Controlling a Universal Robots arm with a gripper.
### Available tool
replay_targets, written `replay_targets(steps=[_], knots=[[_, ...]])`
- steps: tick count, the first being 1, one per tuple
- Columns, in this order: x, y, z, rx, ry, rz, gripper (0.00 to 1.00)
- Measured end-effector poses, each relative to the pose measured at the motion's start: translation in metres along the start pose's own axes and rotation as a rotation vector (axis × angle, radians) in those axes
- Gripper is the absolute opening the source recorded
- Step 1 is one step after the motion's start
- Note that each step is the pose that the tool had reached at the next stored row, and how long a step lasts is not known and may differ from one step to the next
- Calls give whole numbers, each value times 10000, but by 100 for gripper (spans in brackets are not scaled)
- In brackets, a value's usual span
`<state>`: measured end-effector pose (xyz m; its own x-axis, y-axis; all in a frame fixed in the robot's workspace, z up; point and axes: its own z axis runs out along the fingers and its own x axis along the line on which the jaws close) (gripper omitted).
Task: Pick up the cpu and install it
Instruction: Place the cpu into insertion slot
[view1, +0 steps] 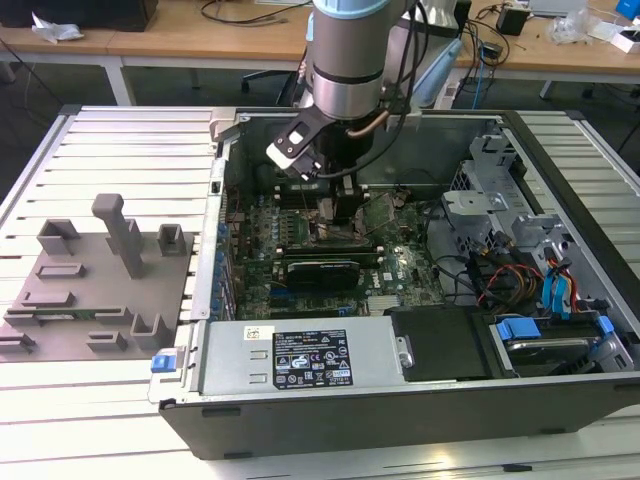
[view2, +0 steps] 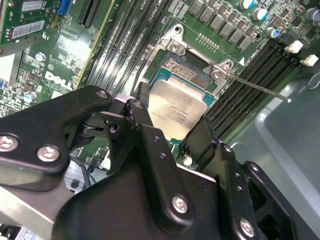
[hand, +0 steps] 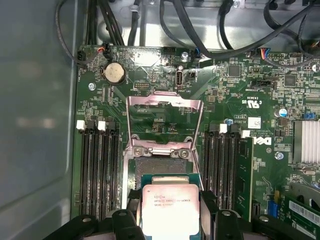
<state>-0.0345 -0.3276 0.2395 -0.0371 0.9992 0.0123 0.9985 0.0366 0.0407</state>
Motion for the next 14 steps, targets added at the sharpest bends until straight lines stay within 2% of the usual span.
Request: replay_targets(steps=[8, 9, 10, 11, 12, 14], knots=[[22, -3, 74, 9, -14, 4, 55], [32, -2, 81, 18, -46, 2, 55], [41, -2, 88, 31, -111, 0, 55], [52, -2, 99, 48, -217, -4, 55], [59, -3, 112, 59, -265, -5, 55], [64, -4, 151, 61, -269, -8, 55]])
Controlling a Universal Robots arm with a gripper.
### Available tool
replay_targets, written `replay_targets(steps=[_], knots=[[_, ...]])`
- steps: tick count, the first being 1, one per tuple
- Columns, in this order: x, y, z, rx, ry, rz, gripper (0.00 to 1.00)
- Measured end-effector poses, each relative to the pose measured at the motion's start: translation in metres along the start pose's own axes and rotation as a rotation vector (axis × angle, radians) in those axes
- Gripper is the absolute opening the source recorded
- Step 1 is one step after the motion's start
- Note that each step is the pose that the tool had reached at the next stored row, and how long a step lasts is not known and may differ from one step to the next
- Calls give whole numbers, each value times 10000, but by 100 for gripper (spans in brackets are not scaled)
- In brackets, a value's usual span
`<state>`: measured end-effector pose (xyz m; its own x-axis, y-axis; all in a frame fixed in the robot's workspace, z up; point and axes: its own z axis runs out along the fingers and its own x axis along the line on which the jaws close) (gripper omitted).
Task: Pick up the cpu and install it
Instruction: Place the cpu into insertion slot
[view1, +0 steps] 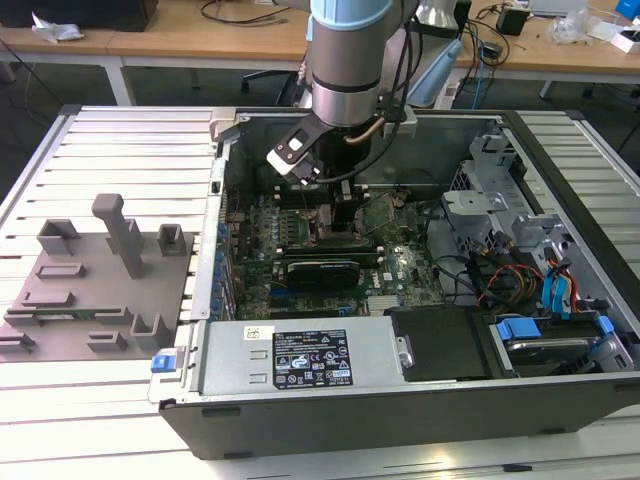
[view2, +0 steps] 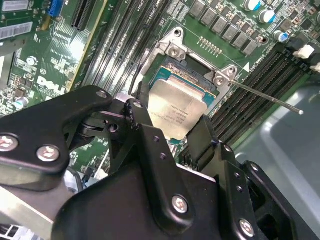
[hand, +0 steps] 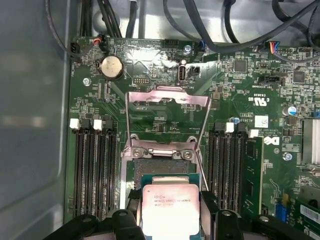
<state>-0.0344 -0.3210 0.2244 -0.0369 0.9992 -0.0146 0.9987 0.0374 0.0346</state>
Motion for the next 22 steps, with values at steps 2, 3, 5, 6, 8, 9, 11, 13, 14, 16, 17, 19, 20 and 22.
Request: replay_targets(steps=[2, 3, 5, 6, 8, 9, 11, 13, 14, 16, 17, 19, 20, 22], knots=[[1, -1, 27, 0, 0, 2, 55], [1, -2, 42, -1, 1, 1, 55], [2, -3, 70, 0, 1, 2, 55], [3, -3, 80, -1, 1, 2, 55], [11, -3, 100, 1, 1, 2, 55], [15, -4, 105, 1, 0, 2, 55], [29, -3, 116, 1, 1, 1, 55], [36, -3, 134, 2, 0, 1, 55], [39, -4, 153, 3, 1, -1, 55], [42, -5, 183, 3, 1, 1, 55], [43, -6, 200, 3, 1, 1, 55], [43, -6, 217, 3, 1, 13, 55], [44, -6, 222, 4, -1, 45, 55], [43, -7, 231, 6, -4, 149, 55]])
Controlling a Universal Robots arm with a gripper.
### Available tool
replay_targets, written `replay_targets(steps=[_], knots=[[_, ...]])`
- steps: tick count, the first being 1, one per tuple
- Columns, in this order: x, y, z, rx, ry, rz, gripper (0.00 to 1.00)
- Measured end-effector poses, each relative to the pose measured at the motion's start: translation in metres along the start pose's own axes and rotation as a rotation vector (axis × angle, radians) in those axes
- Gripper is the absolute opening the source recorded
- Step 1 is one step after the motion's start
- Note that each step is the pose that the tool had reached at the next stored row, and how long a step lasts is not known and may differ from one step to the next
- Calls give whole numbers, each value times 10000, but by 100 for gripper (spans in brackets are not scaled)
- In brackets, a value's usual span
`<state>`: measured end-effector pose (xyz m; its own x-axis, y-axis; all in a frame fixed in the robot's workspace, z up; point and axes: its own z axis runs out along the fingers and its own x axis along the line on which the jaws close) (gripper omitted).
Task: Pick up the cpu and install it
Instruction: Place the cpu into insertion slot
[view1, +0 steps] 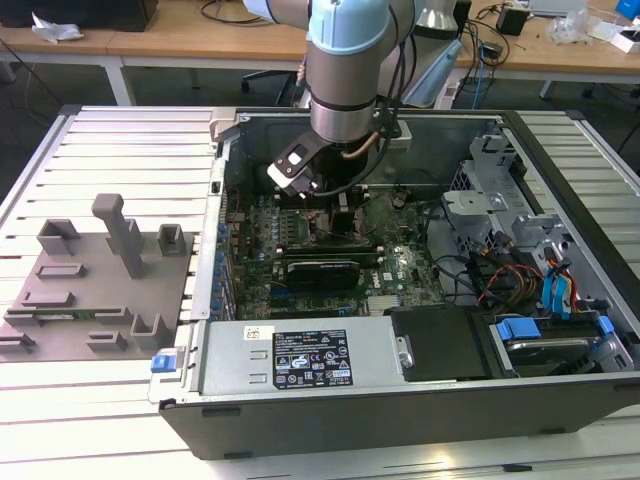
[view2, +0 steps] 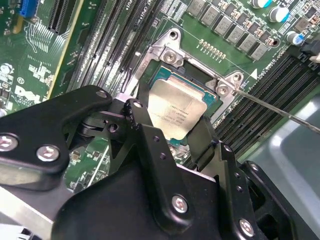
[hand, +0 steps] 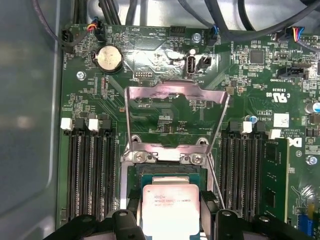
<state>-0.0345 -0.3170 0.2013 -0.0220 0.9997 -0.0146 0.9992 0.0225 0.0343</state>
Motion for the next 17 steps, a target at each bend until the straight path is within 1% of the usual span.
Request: replay_targets(steps=[4, 9, 17], knots=[[0, -1, 10, 3, -2, 159, 55], [3, 7, 29, 0, 26, 165, 55], [8, 19, 48, 2, 29, 168, 55]])
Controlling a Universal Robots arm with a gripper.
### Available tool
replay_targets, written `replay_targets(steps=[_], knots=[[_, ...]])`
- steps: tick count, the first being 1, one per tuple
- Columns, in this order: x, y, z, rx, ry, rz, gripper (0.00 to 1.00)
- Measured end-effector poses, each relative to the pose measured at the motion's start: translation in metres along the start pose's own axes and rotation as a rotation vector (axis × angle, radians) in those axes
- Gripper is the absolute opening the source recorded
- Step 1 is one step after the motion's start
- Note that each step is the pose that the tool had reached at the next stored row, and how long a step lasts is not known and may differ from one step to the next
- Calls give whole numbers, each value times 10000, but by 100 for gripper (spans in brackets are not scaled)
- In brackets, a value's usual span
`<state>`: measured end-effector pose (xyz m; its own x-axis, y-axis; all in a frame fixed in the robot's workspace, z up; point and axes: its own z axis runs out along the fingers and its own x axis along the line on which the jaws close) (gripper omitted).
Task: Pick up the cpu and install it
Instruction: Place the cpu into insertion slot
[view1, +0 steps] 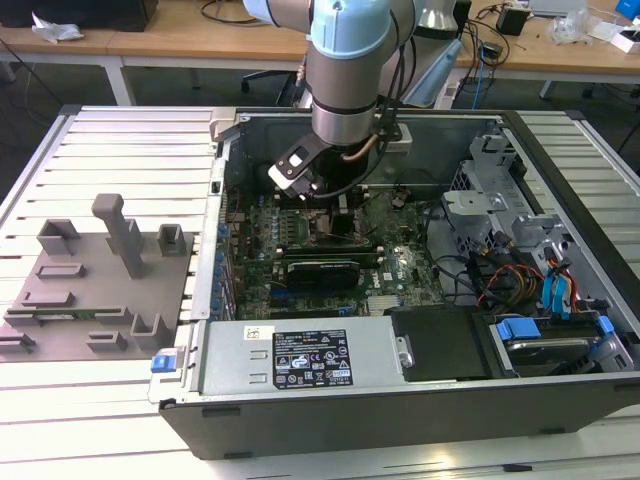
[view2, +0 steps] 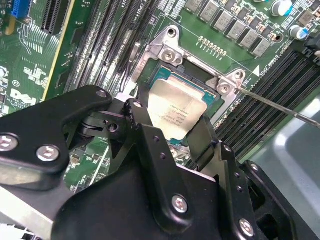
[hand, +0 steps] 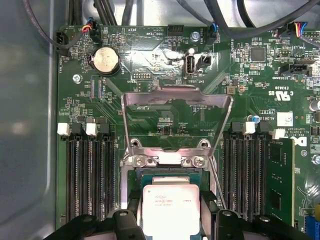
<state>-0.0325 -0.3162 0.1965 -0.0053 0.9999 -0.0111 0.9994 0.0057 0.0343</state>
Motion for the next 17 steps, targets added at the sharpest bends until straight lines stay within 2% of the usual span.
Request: replay_targets(steps=[4, 17], knots=[[0, 1, 6, 2, -7, 171, 55], [4, 6, 24, -3, -5, 172, 55]])
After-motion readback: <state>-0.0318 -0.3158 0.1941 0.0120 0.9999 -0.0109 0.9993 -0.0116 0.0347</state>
